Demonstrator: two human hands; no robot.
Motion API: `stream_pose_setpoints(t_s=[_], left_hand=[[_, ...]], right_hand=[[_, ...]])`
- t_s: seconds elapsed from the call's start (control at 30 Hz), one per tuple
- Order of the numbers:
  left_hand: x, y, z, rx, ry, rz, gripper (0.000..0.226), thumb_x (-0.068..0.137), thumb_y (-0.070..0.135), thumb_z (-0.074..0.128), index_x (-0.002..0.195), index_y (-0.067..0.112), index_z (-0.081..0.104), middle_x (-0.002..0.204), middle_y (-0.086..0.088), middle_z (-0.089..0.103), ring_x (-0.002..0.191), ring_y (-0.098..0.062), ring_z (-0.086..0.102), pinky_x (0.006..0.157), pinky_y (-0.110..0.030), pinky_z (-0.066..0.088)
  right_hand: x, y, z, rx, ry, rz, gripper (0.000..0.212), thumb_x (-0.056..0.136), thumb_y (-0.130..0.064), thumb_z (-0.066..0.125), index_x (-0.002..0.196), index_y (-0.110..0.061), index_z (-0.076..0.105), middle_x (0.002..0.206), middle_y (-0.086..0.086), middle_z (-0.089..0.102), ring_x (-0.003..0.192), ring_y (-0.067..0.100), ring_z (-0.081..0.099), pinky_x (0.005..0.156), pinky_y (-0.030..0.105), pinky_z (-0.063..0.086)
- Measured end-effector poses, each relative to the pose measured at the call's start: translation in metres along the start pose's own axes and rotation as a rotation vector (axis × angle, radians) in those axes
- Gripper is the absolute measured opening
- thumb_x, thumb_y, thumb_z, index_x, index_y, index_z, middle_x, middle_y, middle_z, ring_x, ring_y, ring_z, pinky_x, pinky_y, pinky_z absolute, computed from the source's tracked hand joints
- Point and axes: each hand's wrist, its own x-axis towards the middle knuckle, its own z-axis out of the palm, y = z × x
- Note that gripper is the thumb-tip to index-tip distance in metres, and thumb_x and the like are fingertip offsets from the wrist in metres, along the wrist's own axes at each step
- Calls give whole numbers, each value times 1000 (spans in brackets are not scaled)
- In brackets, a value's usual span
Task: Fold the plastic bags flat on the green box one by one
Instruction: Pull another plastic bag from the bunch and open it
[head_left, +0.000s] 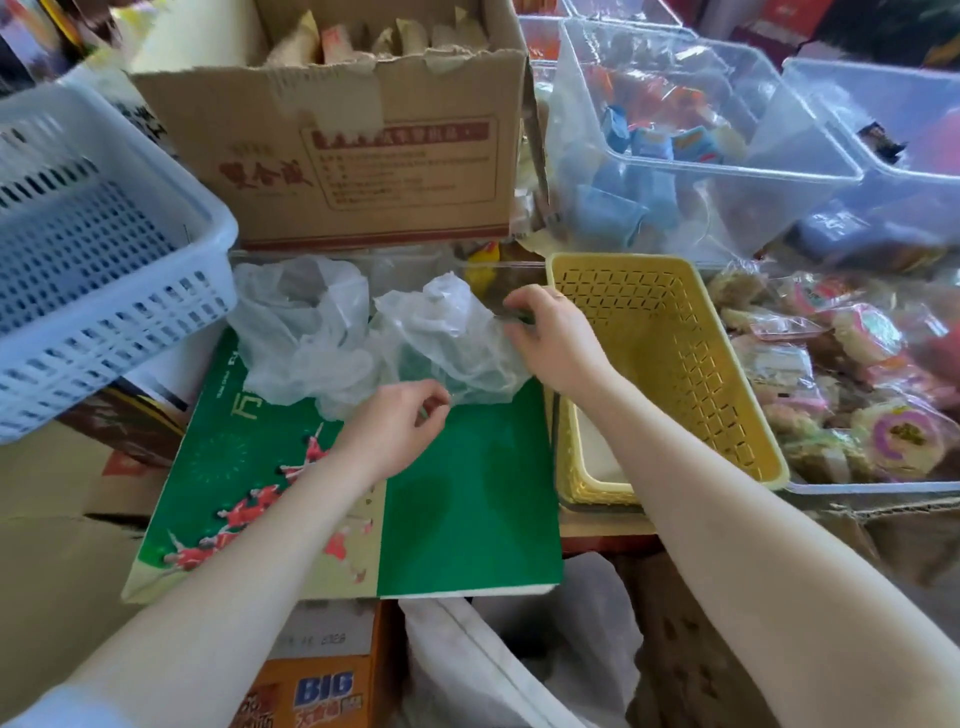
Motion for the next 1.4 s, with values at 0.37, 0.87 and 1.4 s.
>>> stream_pose_setpoints(t_s=[0.37, 0.87, 1.4], left_hand=[[-14, -89, -50, 22, -5, -10, 19, 93, 22, 50, 108, 18, 61, 95, 6, 59, 84, -11, 56, 74, -24, 46], [-18, -56, -39, -35, 134, 368, 70, 82, 36, 65, 140, 14, 33, 142, -6, 37, 130, -20, 31, 105, -26, 18], [29, -47, -61, -342, 460, -38, 11, 89, 12, 43, 80, 11, 50, 75, -4, 55, 69, -20, 49, 57, -29, 33]], right_hand=[[-7, 15, 137, -645, -276, 302, 55, 88, -6, 48, 138, -10, 26, 125, 14, 56, 121, 33, 47, 108, 44, 23], [-70, -83, 25, 377, 17, 367, 12, 86, -22, 64, 76, -18, 67, 67, -5, 60, 62, 8, 53, 60, 21, 44], [-100, -68, 13, 851, 133, 505, 11, 86, -27, 62, 86, -17, 64, 87, 5, 59, 86, 20, 57, 67, 27, 47]])
